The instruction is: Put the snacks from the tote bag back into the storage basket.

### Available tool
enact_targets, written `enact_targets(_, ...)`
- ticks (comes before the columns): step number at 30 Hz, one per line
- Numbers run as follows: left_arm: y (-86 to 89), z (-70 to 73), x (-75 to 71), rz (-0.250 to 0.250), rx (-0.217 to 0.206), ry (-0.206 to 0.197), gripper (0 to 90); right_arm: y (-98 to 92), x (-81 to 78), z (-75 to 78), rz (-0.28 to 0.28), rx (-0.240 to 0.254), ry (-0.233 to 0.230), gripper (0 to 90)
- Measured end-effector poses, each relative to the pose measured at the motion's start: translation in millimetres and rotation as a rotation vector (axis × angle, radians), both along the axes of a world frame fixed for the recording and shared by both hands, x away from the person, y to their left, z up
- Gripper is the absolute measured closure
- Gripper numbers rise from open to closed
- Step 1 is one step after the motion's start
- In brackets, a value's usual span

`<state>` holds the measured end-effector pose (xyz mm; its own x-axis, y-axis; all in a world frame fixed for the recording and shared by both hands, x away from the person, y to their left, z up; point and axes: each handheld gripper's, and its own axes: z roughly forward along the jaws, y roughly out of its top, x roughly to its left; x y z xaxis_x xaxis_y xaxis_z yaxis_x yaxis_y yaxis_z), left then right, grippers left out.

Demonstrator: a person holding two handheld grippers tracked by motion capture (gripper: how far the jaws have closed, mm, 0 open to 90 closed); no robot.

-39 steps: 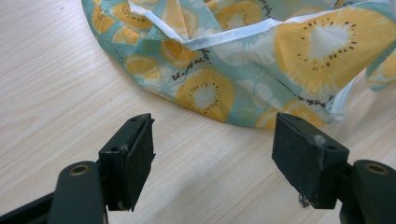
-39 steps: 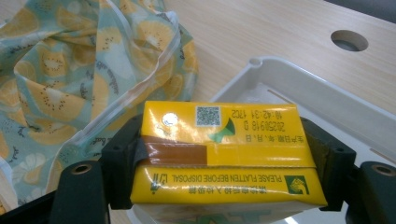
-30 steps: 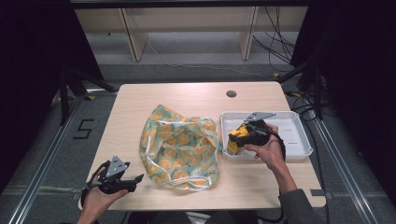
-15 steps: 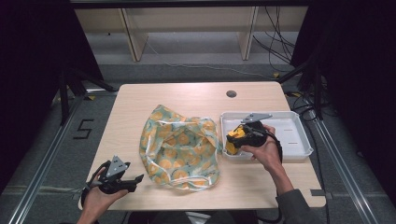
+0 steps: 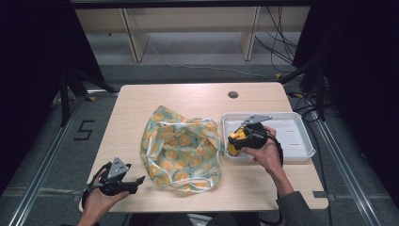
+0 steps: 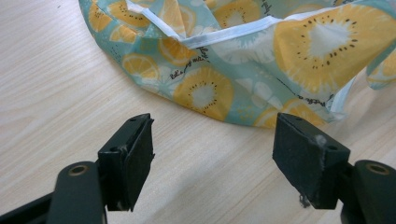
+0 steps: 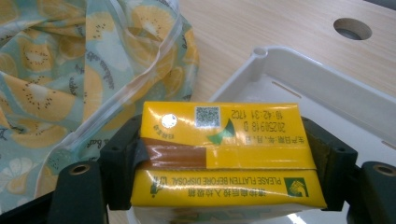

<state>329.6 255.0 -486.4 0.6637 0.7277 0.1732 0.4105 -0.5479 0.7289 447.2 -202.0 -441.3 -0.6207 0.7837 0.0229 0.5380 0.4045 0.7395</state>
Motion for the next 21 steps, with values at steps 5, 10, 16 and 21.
enact_targets(5, -0.2, -0.3, 0.2, 0.002, -0.004, -0.004, 28.5, -1.9, 0.2, -0.5, -0.004, 0.023, -0.007, 27.7)
enact_targets(10, -0.2, -0.2, 0.1, 0.002, -0.002, -0.001, 28.5, -5.3, -0.3, 1.6, 0.001, 0.061, 0.001, 26.7)
enact_targets(16, -0.3, -0.2, -0.1, 0.004, -0.004, -0.001, 28.5, -12.7, -2.8, 12.1, 0.018, 0.105, -0.036, 24.5)
enact_targets(21, -0.5, -0.3, -0.2, 0.003, -0.002, 0.0, 28.6, -25.2, -9.1, 23.5, 0.02, 0.137, -0.077, 27.1)
